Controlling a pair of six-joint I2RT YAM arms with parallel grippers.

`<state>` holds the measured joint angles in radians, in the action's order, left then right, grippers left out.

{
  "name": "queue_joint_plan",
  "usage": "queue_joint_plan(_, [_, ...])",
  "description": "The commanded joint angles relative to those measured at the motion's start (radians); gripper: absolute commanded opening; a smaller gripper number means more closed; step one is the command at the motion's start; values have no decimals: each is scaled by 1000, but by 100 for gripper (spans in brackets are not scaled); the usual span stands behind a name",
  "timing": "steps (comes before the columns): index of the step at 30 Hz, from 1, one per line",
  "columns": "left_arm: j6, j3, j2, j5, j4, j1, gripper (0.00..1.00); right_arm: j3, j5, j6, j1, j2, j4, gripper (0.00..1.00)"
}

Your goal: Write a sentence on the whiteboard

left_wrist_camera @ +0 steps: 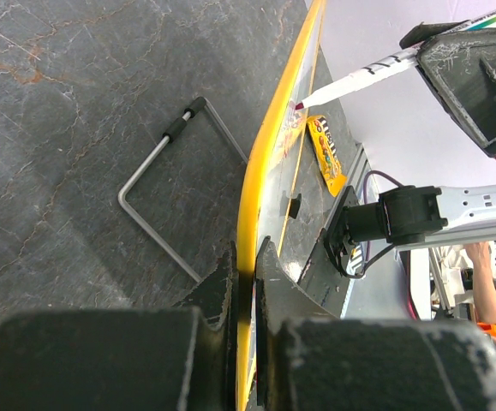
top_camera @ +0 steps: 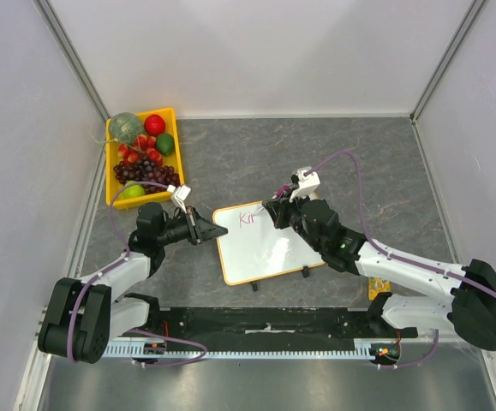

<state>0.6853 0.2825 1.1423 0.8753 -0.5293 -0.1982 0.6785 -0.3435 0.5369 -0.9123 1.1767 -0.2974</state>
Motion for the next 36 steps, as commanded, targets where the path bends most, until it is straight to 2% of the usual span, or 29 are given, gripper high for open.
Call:
queue_joint_plan(1, [-96, -12, 11, -76, 78, -3, 2, -31, -6, 5, 10, -9, 29, 0])
queue_joint_plan(19, [-96, -9, 14, -76, 78, -3, 2, -79, 18, 23, 10, -43, 30, 0])
queue_joint_plan(29, [-96, -11, 14, -76, 78, -3, 2, -25, 20, 21, 10, -134, 43, 0])
queue_joint_plan(36, [-95, -13, 13, -76, 78, -1, 2, -4, -9, 34, 24, -98, 18, 0])
